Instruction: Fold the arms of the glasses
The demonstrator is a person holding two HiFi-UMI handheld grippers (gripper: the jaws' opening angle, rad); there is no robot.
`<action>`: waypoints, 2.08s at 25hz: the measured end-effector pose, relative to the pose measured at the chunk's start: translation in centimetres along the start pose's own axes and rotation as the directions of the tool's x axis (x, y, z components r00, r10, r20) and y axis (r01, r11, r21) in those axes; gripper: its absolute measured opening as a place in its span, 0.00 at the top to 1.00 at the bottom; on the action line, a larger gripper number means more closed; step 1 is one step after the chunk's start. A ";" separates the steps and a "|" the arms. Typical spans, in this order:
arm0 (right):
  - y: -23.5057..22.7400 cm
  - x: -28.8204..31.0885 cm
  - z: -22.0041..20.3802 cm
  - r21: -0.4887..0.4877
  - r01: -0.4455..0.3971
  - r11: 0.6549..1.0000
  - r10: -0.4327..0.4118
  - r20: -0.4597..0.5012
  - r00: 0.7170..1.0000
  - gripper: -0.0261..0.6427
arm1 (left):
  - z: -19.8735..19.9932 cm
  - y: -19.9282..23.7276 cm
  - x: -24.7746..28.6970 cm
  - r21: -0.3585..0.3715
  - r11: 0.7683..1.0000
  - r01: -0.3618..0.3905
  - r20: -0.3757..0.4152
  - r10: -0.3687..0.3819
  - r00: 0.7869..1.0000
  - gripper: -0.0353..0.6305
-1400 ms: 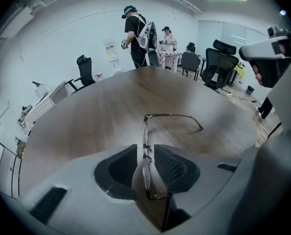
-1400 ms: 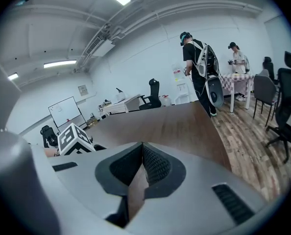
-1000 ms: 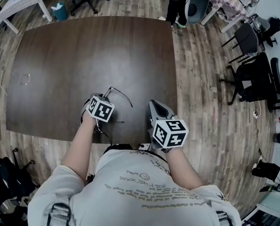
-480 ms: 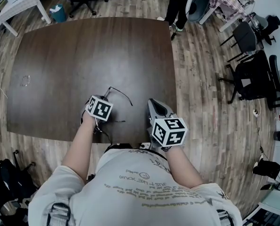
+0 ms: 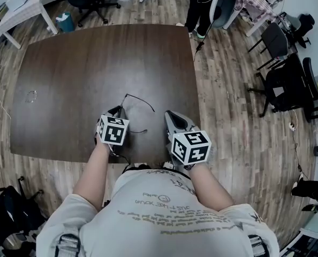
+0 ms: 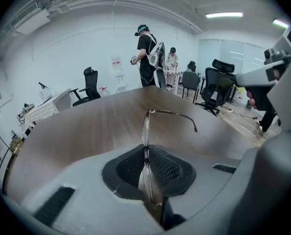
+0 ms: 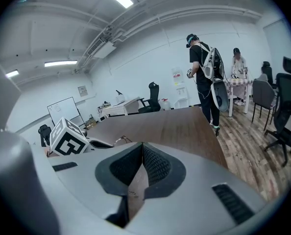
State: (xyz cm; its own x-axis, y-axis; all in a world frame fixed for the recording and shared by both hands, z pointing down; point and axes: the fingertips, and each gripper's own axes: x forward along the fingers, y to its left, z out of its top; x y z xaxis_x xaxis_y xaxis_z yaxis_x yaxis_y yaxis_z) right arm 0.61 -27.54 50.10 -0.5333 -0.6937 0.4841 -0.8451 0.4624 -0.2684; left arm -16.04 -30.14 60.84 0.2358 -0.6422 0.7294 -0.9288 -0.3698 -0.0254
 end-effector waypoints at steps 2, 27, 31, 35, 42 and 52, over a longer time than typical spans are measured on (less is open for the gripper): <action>0.2 -0.3 0.3 -0.005 -0.007 1.000 0.007 0.012 1.000 0.94 | 1.1 -0.4 -1.0 0.006 1.000 0.000 0.051 0.000 0.999 0.88; 3.8 -2.5 1.6 -0.308 -0.231 0.923 0.221 -0.068 0.973 0.84 | 6.4 -5.7 -10.2 0.325 0.946 -0.001 0.419 -0.143 0.896 0.88; 4.2 -2.5 0.9 -0.296 -0.231 0.927 0.219 -0.073 0.973 0.86 | 6.1 -6.0 -10.5 0.338 0.941 0.007 0.421 -0.157 0.893 0.88; 4.3 -2.6 0.0 -0.297 -0.226 0.928 0.209 -0.089 0.974 0.89 | 6.1 -6.6 -10.9 0.354 0.935 0.000 0.426 -0.162 0.890 0.88; 5.8 -2.0 -1.5 -0.285 -0.257 0.923 0.231 -0.121 0.965 0.92 | 5.7 -6.6 -11.1 0.353 0.935 0.005 0.431 -0.167 0.887 0.88; 6.8 -1.1 -2.6 -0.103 -0.352 0.930 0.338 -0.130 0.932 0.92 | 6.1 -7.8 -10.9 0.320 0.945 0.061 0.427 -0.201 0.881 0.88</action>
State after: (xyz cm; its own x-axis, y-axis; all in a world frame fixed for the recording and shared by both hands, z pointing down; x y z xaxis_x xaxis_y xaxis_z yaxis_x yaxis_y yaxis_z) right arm -4.44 -22.16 49.93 -0.7779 -0.4186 0.4687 -0.5948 0.7311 -0.3342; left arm -9.62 -24.31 48.95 0.5169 -0.7785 0.3559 -0.7722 -0.6035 -0.1987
